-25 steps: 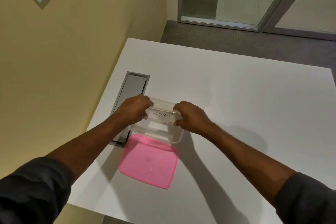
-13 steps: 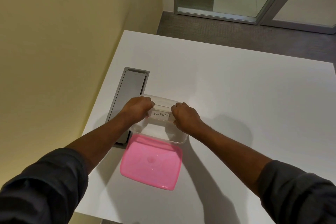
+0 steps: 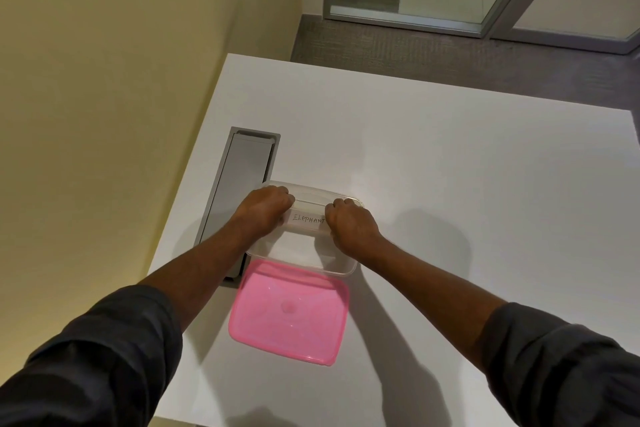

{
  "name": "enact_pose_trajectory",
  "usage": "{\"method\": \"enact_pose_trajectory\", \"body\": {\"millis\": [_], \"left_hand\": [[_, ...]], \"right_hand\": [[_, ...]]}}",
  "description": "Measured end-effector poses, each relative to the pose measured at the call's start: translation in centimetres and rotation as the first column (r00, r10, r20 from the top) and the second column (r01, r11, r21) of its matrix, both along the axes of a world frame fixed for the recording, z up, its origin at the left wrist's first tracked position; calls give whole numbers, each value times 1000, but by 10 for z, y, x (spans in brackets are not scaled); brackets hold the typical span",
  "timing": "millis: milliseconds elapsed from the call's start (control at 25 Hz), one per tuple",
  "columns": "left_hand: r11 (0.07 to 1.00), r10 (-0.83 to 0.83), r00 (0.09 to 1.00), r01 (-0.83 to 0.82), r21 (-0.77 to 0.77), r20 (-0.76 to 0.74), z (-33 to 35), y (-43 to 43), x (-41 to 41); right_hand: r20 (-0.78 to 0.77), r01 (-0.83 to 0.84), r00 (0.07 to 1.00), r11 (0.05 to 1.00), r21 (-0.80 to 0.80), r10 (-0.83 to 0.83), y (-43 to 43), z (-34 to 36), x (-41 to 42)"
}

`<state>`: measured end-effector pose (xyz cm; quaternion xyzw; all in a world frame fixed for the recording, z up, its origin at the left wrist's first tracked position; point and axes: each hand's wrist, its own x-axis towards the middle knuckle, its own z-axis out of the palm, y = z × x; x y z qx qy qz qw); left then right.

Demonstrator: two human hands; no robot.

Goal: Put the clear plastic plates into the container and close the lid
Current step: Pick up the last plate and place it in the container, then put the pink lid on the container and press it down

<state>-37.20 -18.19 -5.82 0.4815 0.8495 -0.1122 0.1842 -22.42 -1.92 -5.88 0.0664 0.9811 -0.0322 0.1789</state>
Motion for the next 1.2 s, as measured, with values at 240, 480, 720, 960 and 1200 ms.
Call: {"method": "enact_pose_trajectory", "body": {"millis": [240,480,720,960,1200], "left_hand": [[992,58,997,-63,106,53,5,-6,1],[591,432,831,-555,585,351,35,-43,26],[121,732,394,-878,463,556,24,-107,83],[191,786,286,-955,225,549,-11,-145,123],[216,788,198,-976,40,583,-19,-146,136]], "right_hand": [[-74,38,996,994,-105,-46,2,2,3],[-214,182,935,899,-399,-284,15,24,21],[-15,535,639,459,-709,-769,24,18,87],[421,769,403,52,-637,-812,-3,-21,148],[522,812,422,53,-581,-741,-39,-37,161]]}}
